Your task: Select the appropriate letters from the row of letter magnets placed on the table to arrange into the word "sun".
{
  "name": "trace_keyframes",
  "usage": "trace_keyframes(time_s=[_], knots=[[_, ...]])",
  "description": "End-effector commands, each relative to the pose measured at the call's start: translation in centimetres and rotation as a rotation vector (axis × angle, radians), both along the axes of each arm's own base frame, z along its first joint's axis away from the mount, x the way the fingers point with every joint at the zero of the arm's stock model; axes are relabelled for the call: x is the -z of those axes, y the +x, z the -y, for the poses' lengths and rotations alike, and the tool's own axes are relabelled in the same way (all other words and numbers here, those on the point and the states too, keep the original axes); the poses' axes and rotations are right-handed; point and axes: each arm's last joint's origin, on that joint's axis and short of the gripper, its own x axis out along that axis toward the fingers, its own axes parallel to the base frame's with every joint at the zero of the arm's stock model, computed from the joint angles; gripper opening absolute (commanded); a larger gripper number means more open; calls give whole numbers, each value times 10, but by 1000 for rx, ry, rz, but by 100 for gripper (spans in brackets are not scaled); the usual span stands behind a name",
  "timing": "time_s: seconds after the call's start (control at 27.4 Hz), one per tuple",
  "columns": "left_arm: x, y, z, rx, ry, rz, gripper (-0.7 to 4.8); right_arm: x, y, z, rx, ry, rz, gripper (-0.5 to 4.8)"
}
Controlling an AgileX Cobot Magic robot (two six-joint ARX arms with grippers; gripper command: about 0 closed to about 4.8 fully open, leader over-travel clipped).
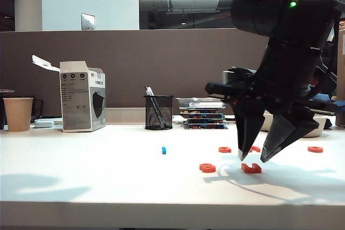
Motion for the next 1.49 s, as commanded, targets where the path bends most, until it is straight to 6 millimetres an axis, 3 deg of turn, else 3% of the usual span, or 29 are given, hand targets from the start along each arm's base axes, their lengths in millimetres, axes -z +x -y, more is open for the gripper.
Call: trace_keyframes(time_s=[0.04,0.36,0.44,0.77,1.49], knots=[[-2,0,-1,3,-6,8,-3,-10,4,-4,-4,23,33,185],[-1,-1,-1,6,-4,4,-3,-50,29,-11,27,-1,183,190],[-1,-1,-1,6,-4,4,-3,-47,47,-4,41,-36,145,204],[-1,-1,-1,6,-2,3,-3,-27,81,3,65,-105,82,205],[-1,0,-1,-1,0,6,-3,3,98,12,83,-146,51,211]])
